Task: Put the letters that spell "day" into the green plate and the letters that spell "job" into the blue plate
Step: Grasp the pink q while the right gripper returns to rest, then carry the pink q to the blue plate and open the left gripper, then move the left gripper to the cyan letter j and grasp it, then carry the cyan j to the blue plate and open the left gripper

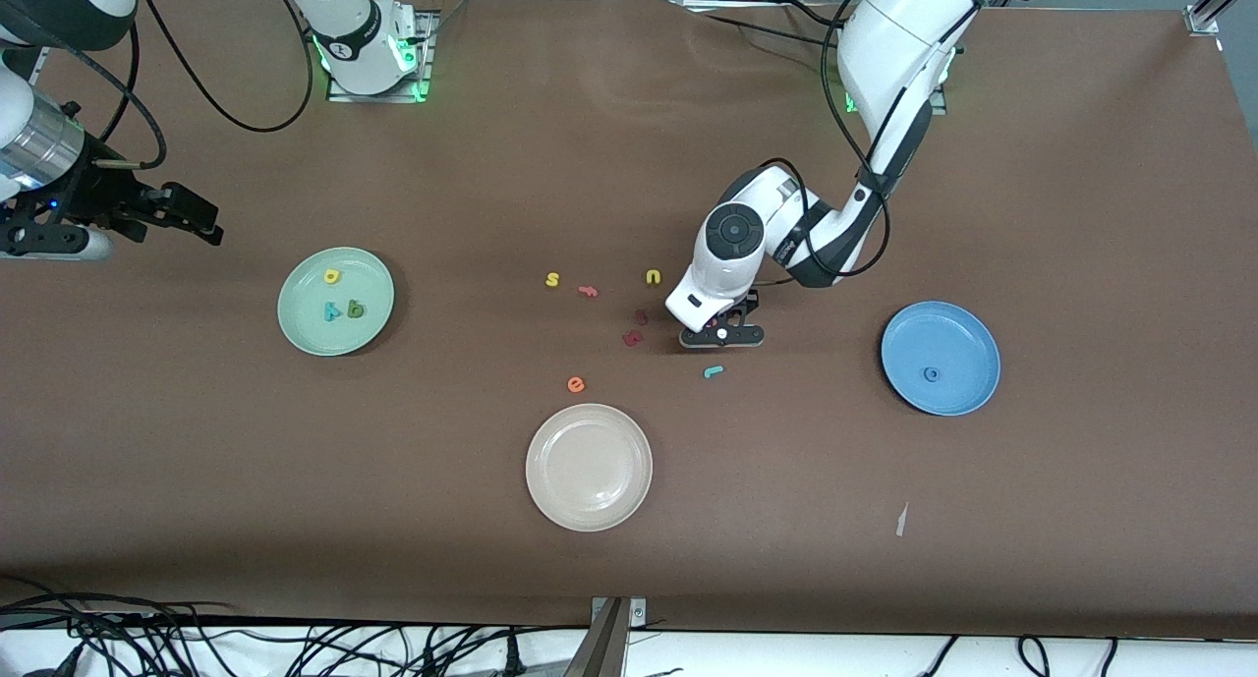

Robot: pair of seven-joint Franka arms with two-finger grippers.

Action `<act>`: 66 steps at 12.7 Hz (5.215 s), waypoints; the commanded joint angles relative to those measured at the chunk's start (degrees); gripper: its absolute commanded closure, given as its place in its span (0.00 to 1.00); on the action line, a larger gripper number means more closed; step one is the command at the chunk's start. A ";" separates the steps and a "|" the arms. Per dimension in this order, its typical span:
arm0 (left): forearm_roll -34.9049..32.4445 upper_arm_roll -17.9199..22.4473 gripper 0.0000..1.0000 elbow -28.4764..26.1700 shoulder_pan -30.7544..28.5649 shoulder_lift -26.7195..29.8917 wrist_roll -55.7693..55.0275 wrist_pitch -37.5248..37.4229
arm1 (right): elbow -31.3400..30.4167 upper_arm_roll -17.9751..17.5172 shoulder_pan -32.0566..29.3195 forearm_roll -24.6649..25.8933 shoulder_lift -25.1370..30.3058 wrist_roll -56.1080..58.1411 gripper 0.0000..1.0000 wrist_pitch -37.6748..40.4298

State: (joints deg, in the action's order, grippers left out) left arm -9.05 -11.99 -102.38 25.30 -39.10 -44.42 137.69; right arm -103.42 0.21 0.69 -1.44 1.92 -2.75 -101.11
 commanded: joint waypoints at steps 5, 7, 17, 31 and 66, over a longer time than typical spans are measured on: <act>-2.29 0.56 0.87 0.69 -0.07 -0.28 -0.67 0.21 | 2.70 -0.56 -1.04 0.83 -0.51 0.11 0.00 3.20; -2.29 0.65 0.90 1.30 -0.34 0.16 0.12 -0.40 | 4.27 -0.04 -1.22 0.83 -0.51 0.46 0.00 3.20; -2.02 0.47 0.94 1.57 -18.16 8.95 30.93 -15.43 | 5.43 -0.12 -1.04 0.65 -1.56 0.47 0.00 3.20; -6.53 -1.54 0.00 2.10 -27.68 6.41 39.88 -15.43 | 5.34 -0.12 -1.13 0.56 -1.56 0.55 0.00 3.46; -2.28 -0.06 0.48 26.27 -2.45 -14.51 -3.13 -13.41 | 5.34 0.76 -1.30 0.30 -2.00 0.73 0.00 3.72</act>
State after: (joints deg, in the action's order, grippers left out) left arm -9.24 -12.99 -77.10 22.48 -52.81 -47.85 124.68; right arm -99.53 0.88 -0.12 -1.16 0.53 -2.75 -98.55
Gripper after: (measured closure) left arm 0.463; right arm 0.000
